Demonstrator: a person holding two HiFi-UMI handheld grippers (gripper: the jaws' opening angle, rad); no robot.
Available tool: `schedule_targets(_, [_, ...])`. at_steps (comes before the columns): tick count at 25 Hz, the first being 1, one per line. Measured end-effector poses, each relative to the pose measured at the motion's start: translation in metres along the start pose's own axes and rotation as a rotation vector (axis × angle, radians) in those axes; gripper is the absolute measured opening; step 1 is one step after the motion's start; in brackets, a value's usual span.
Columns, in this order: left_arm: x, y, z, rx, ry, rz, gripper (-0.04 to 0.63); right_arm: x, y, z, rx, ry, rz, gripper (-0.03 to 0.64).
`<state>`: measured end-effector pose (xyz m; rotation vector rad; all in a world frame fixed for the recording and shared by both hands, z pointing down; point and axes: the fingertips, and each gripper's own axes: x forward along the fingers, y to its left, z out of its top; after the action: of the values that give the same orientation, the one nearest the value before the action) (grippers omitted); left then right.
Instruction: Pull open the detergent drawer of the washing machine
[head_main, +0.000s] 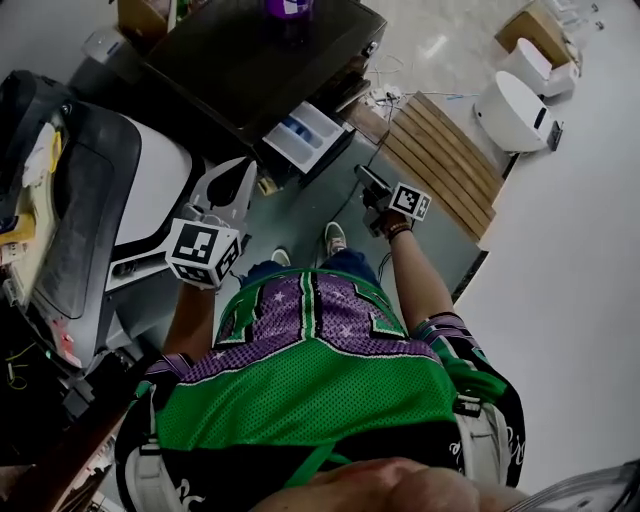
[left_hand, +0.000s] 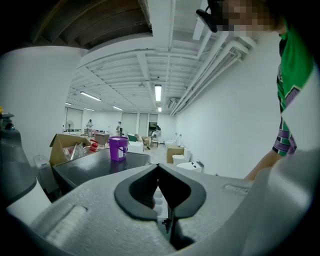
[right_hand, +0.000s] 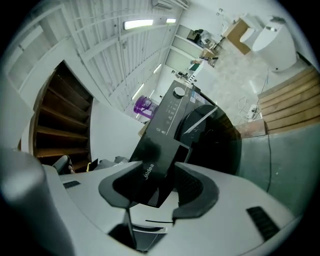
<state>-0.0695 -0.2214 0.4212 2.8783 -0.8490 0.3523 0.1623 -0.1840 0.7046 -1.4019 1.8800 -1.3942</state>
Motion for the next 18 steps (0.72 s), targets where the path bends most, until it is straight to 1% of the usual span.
schedule_targets(4, [-0.011, 0.008, 0.003, -0.004, -0.033, -0.032, 0.014, -0.005, 0.021, 0.000, -0.115, -0.037, -0.092, 0.186])
schedule_targets(8, [-0.028, 0.021, 0.003, -0.016, -0.049, -0.038, 0.014, -0.009, 0.053, 0.001, -0.274, -0.079, -0.186, 0.179])
schedule_targets(12, [-0.047, 0.034, -0.004, -0.012, -0.044, -0.060, 0.014, -0.012, 0.090, -0.008, -0.395, -0.102, -0.228, 0.179])
schedule_targets(15, [-0.057, 0.043, -0.009, -0.018, -0.061, -0.087, 0.014, -0.020, 0.122, -0.011, -0.493, -0.119, -0.274, 0.179])
schedule_targets(18, [-0.068, 0.054, -0.012, -0.035, -0.059, -0.072, 0.014, -0.026, 0.152, -0.015, -0.567, -0.127, -0.305, 0.179])
